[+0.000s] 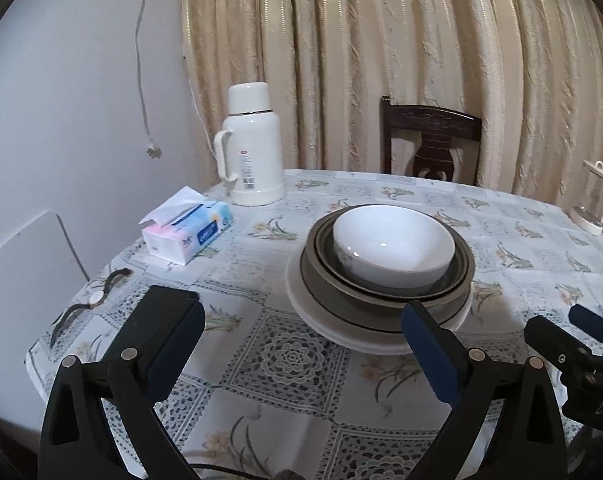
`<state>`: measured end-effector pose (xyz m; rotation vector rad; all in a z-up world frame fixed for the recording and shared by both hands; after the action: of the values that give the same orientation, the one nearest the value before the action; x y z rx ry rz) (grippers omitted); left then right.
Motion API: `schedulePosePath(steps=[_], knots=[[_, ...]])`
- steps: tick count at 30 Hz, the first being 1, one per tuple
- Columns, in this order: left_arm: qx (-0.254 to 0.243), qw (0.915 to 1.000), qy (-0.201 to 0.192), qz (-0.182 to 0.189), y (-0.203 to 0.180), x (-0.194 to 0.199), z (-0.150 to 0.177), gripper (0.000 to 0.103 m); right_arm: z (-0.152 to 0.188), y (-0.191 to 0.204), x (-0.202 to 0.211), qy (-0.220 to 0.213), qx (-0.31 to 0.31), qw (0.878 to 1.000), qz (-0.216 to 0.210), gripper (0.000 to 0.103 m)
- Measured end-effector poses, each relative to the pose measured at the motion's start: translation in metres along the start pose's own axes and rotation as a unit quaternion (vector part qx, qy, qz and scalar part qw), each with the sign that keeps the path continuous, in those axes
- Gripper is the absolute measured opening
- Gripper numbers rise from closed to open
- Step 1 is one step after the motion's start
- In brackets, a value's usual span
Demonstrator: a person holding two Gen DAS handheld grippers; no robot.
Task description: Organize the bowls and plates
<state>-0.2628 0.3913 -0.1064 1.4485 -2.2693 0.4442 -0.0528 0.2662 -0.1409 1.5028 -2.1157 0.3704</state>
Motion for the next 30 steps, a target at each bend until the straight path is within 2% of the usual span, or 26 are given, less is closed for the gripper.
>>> schedulePosePath(steps=[7,14,18,21,30], knots=[[-0.005,0.9999,0.01,0.006,-0.001,-0.006,0.007,0.099,0.001,0.008,-0.007,0.012,0.012,1.0,-0.01,0.103],[-0.003,0.9998,0.019,0.007,0.0,-0.015,0.012,0.099,-0.002,0.011,-0.015,0.027,0.032,0.999,0.009,0.103],[-0.003,0.9997,0.023,0.006,0.003,-0.019,0.014,0.099,-0.003,0.017,-0.019,0.035,0.038,0.999,0.001,0.103],[-0.003,0.9996,0.026,0.006,0.004,-0.023,0.015,0.099,0.0,0.022,-0.029,0.063,0.04,0.997,-0.013,0.103],[0.0,0.9992,0.039,0.008,0.008,-0.034,0.019,0.099,0.001,0.033,-0.039,0.071,0.054,0.996,-0.025,0.103]])
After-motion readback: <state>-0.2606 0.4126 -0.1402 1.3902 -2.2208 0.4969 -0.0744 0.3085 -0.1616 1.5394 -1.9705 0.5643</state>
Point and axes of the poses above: each gripper's, at about its wrist camera, not at the fingertips, and x roughly against the way its jaws point, y to its left, z to its underside, the point moved 10 cm from there along -x, roughly the way its jaws point, and after that the axes turned 5 degrees about x, right-handed, at the moved point
